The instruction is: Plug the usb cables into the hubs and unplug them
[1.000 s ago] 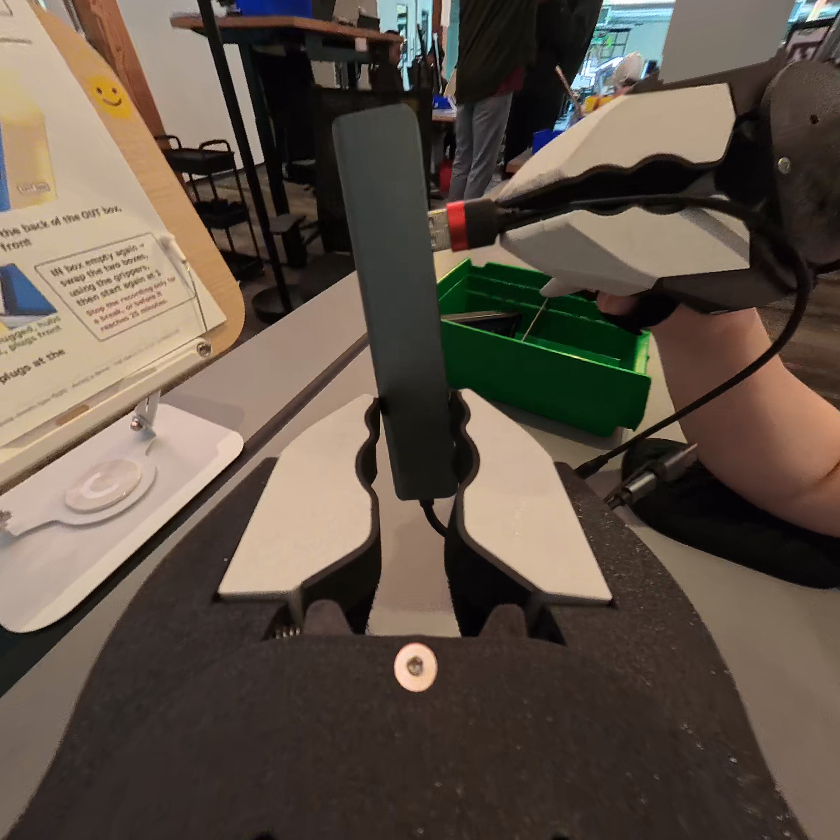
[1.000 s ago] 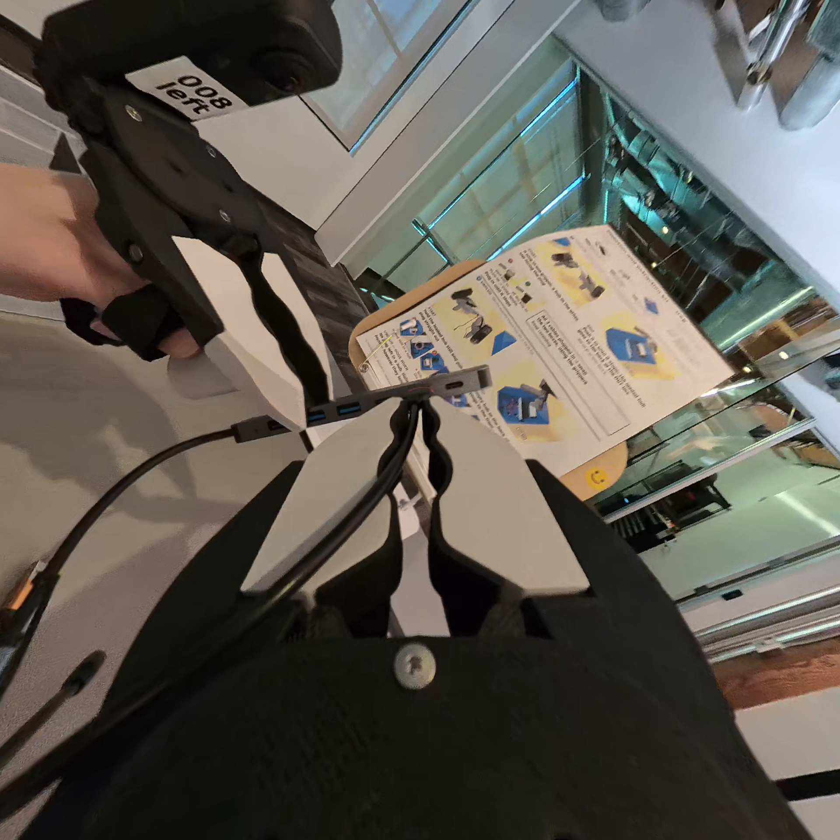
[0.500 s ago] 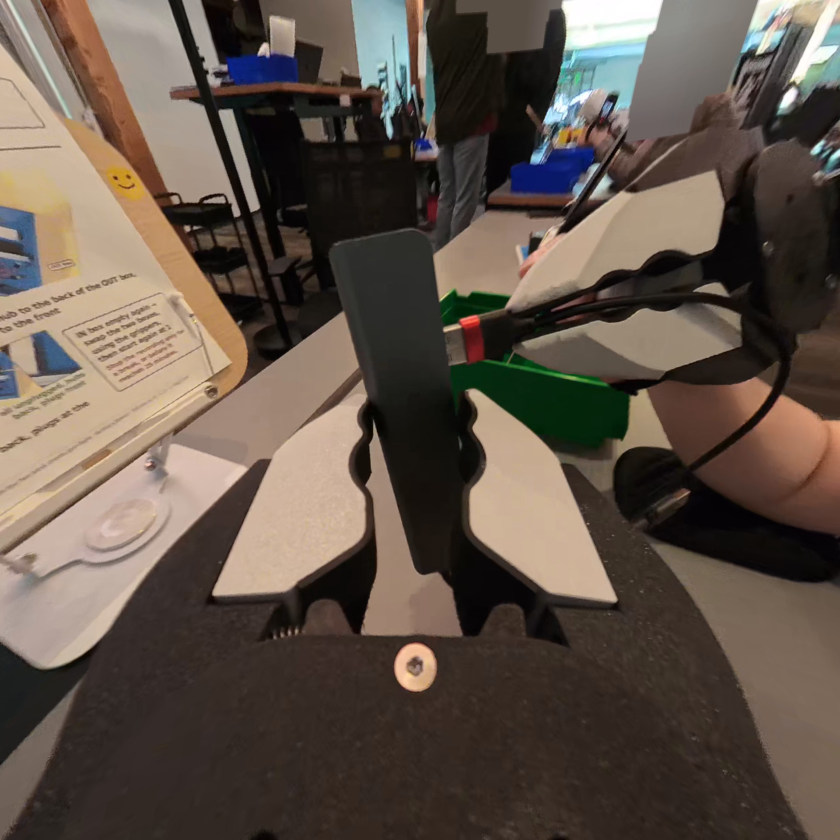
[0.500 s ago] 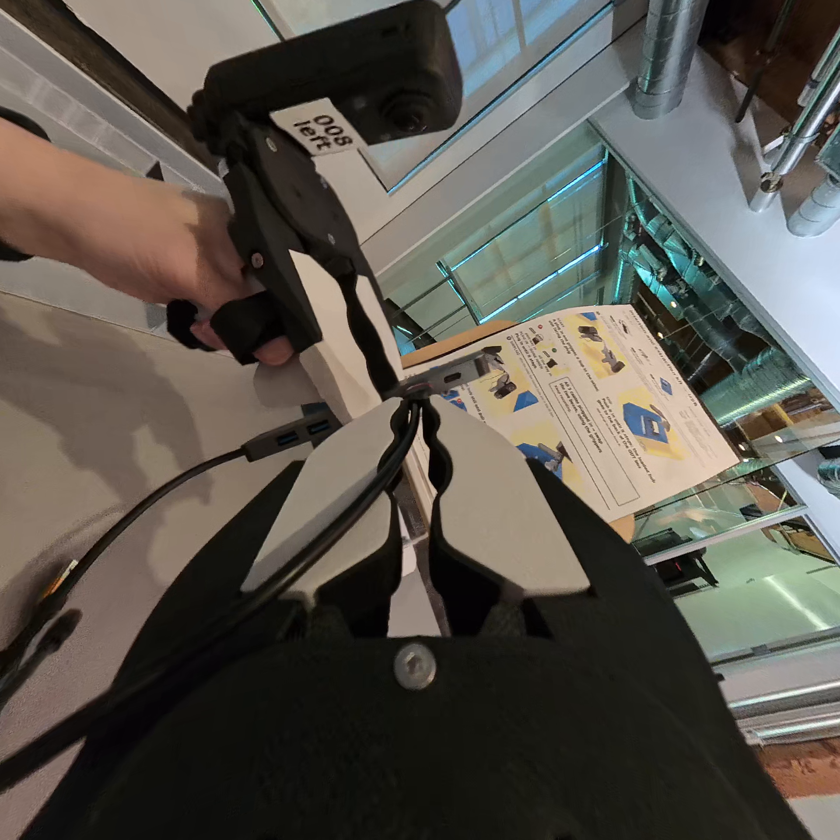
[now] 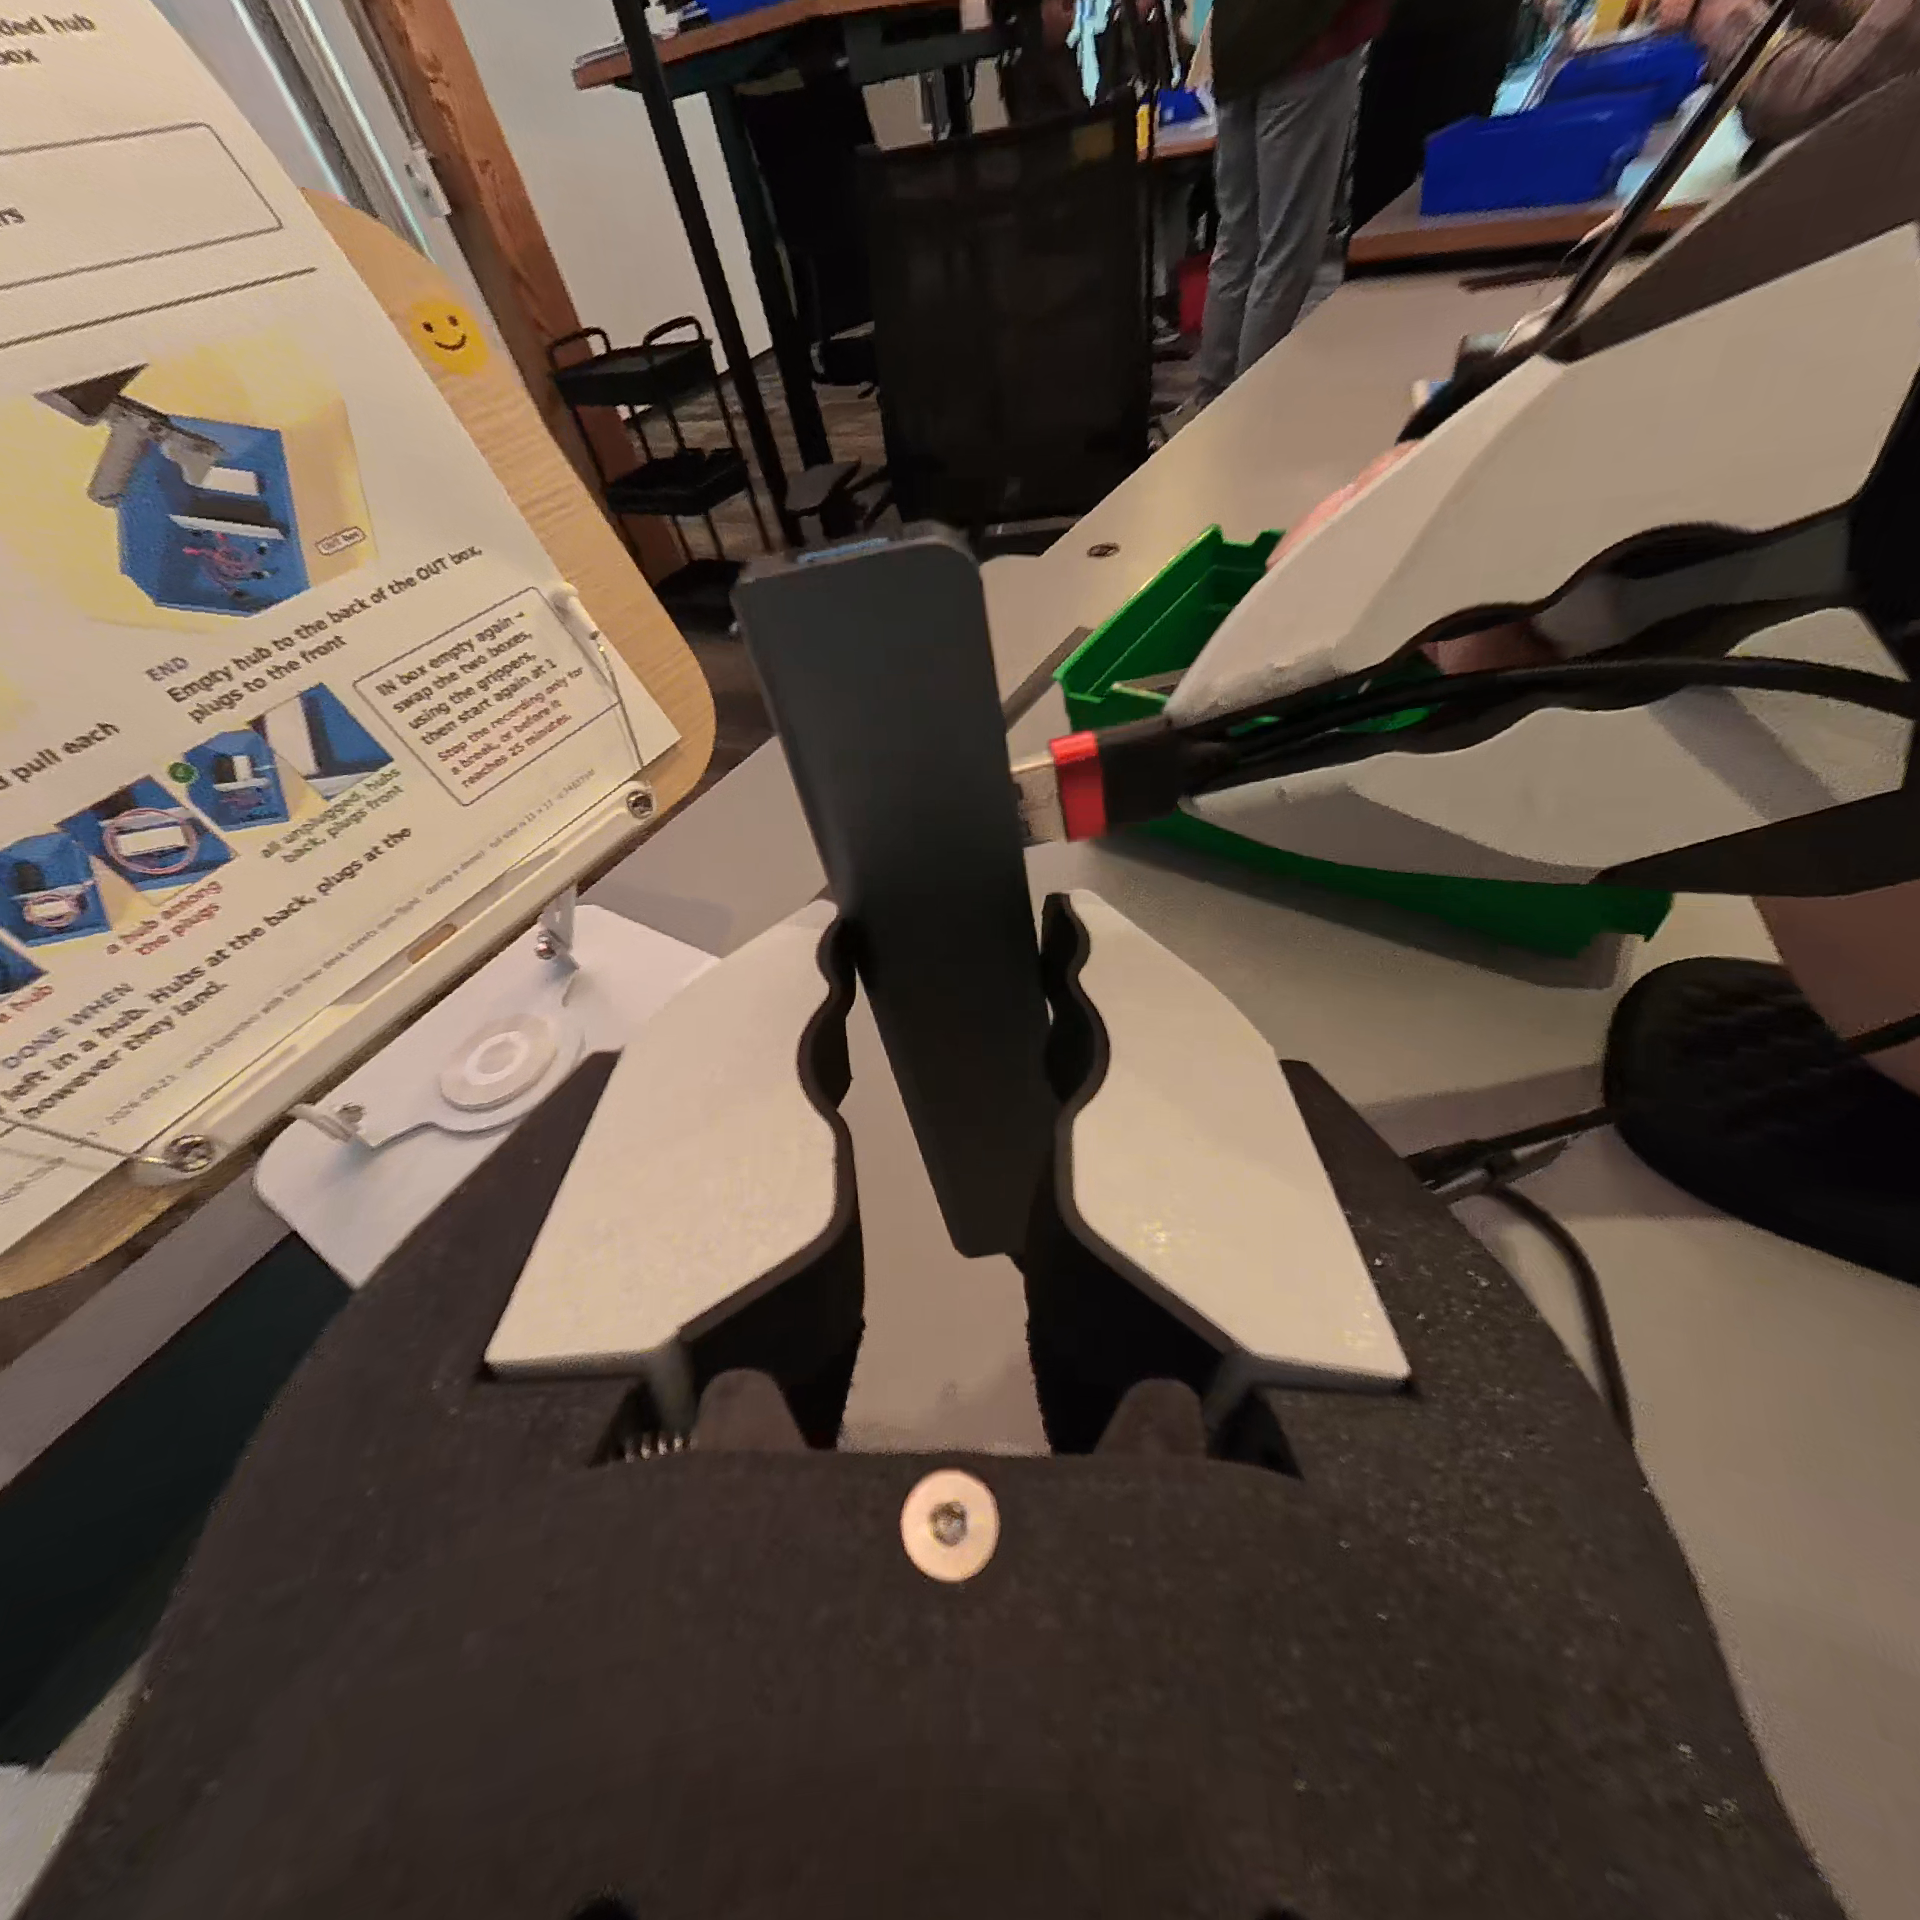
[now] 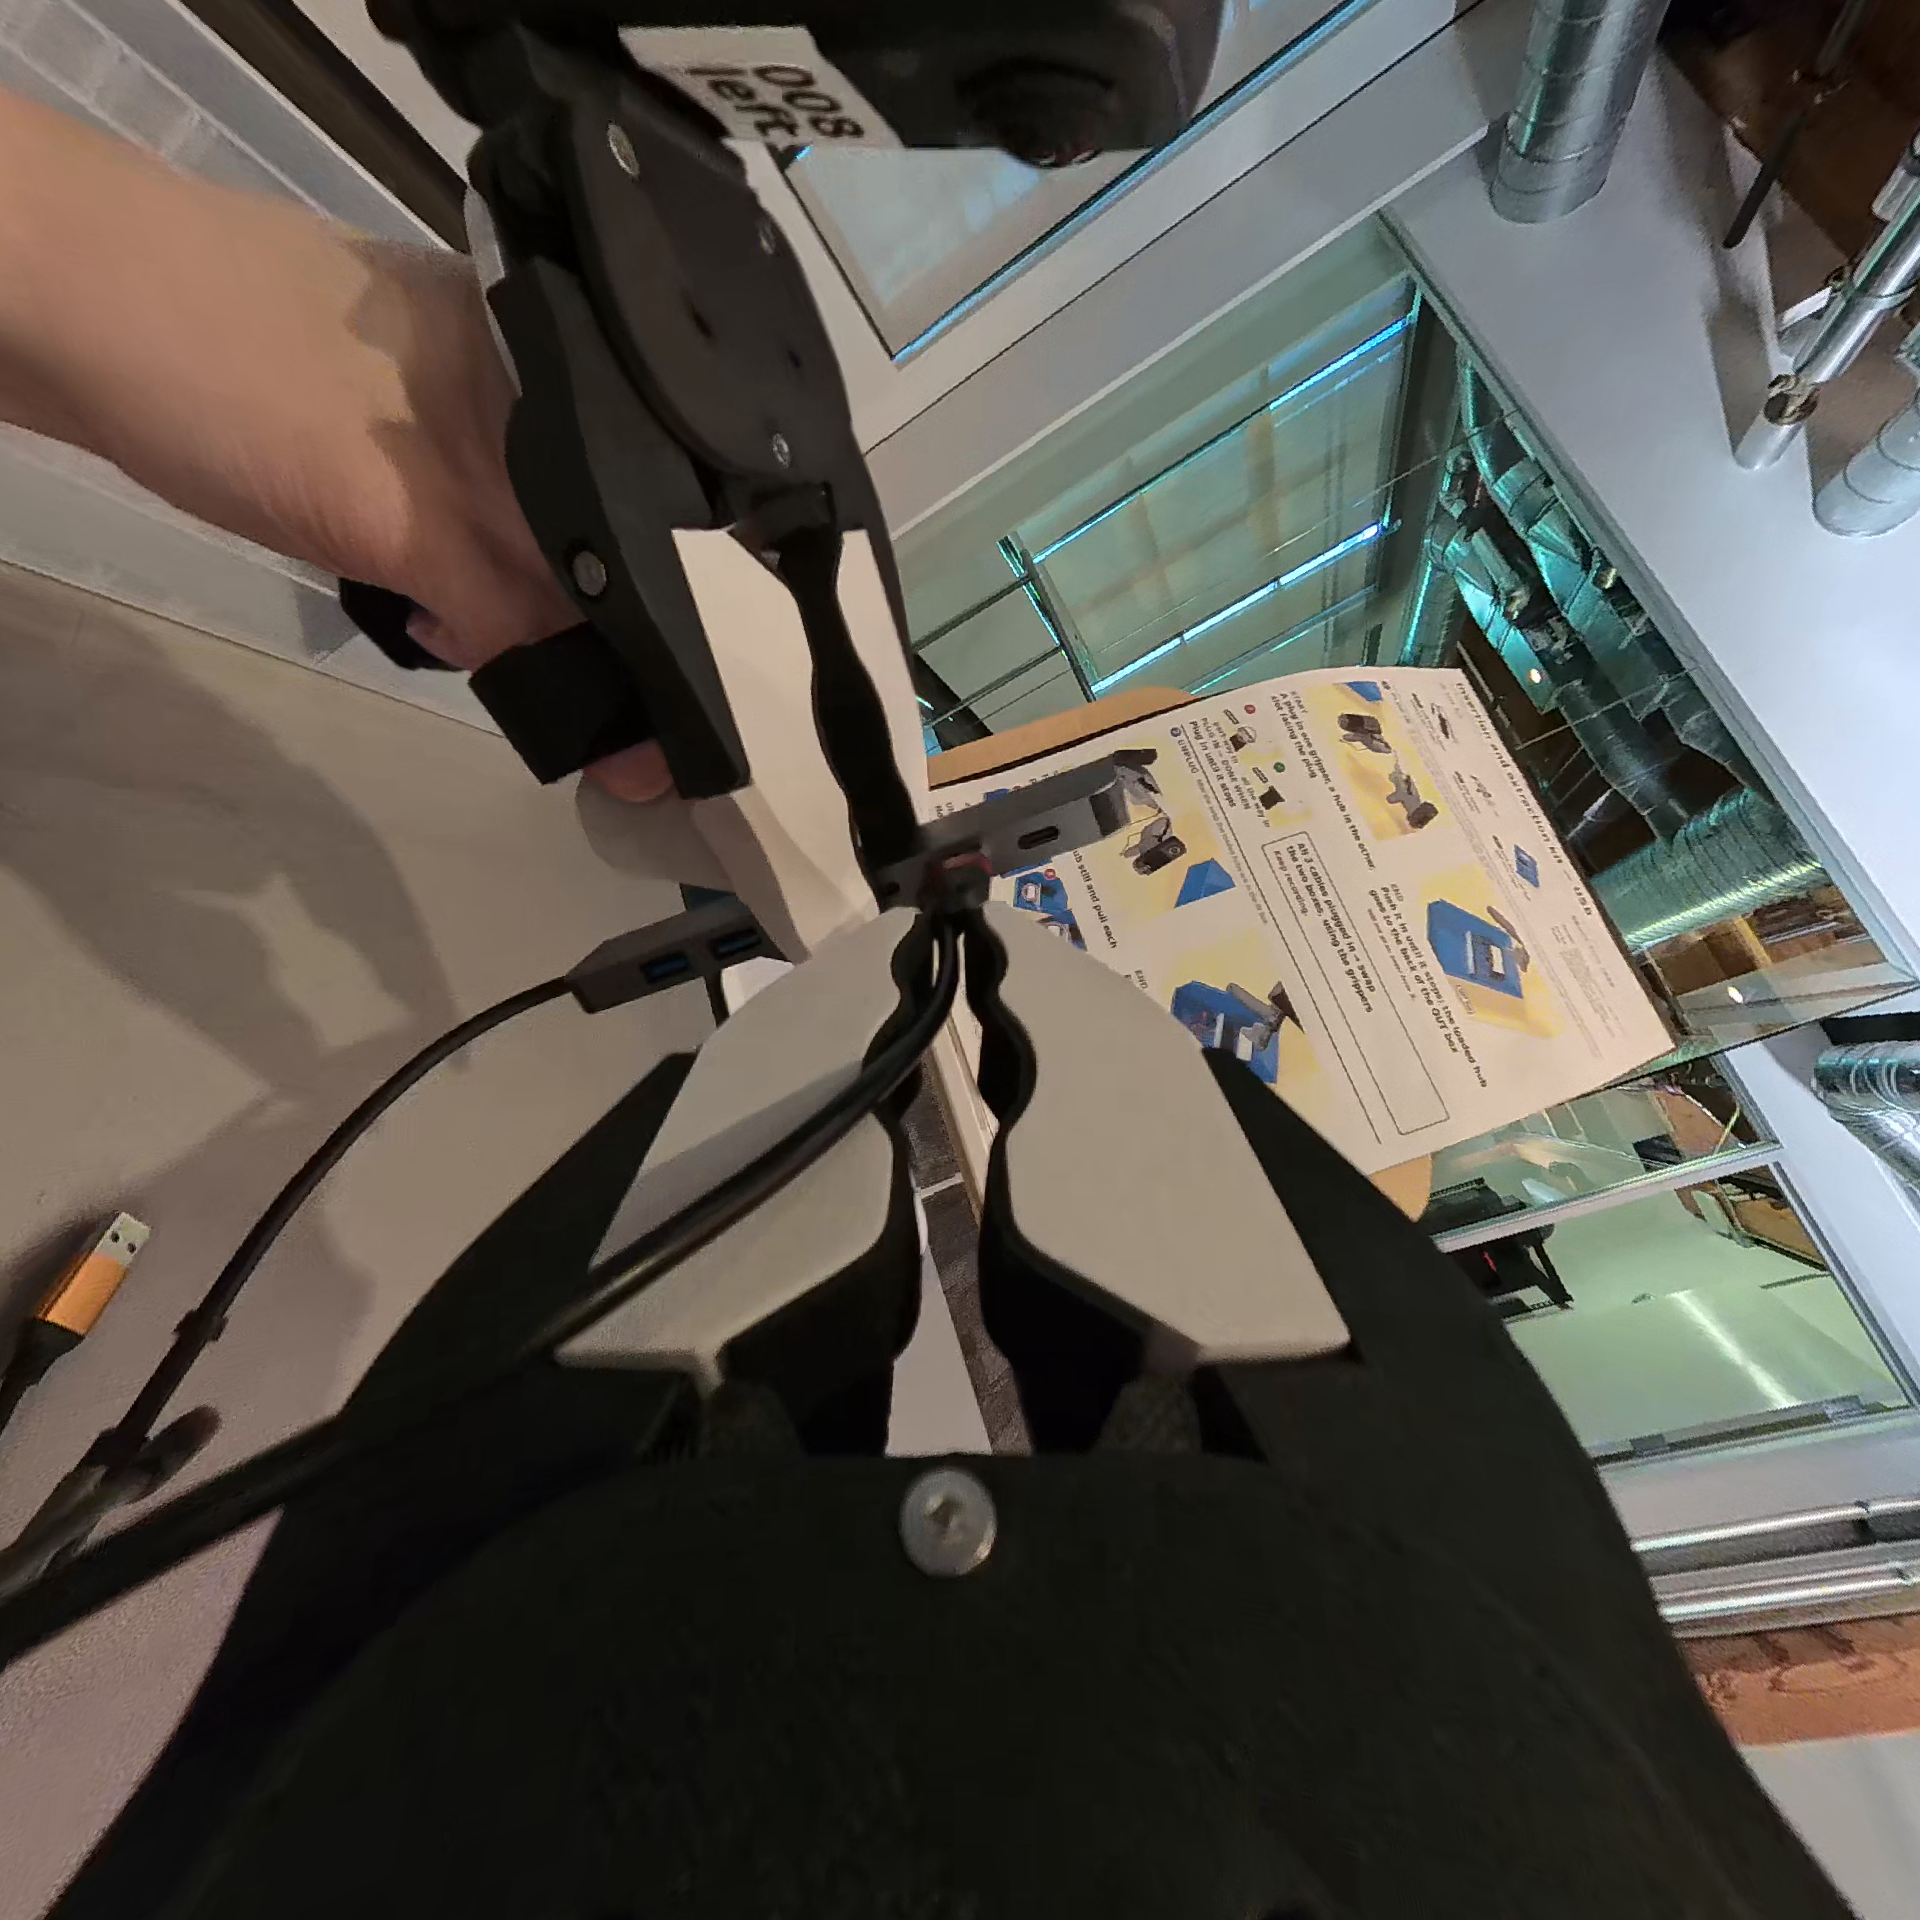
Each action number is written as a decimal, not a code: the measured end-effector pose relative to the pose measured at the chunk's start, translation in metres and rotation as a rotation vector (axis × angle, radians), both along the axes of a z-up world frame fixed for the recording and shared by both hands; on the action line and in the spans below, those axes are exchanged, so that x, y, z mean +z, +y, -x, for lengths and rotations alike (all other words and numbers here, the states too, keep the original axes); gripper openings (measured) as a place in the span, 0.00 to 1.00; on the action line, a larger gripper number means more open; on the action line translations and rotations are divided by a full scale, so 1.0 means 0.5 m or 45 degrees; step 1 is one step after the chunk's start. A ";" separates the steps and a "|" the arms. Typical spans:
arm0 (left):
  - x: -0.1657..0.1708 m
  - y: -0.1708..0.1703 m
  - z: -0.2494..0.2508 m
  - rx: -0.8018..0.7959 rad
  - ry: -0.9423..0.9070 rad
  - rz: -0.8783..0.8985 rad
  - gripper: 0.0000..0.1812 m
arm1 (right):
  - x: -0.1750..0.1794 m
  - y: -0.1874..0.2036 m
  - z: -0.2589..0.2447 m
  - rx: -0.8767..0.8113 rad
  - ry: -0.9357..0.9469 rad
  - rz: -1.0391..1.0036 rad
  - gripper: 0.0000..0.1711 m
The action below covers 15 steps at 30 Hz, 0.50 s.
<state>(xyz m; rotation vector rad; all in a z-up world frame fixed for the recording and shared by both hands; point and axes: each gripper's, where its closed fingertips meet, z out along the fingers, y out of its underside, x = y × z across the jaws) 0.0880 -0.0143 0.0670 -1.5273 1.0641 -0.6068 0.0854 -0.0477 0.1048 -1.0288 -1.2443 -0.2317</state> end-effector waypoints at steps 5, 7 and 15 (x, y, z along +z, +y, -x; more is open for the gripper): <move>-0.004 0.010 0.006 0.060 0.013 0.004 0.19 | -0.012 0.016 -0.004 -0.035 -0.020 0.007 0.04; -0.004 0.012 0.008 0.085 0.010 0.007 0.19 | -0.015 0.021 -0.007 -0.034 -0.008 0.020 0.04; -0.010 0.019 0.019 0.144 0.143 -0.092 0.19 | -0.023 0.028 -0.004 -0.005 0.008 0.041 0.04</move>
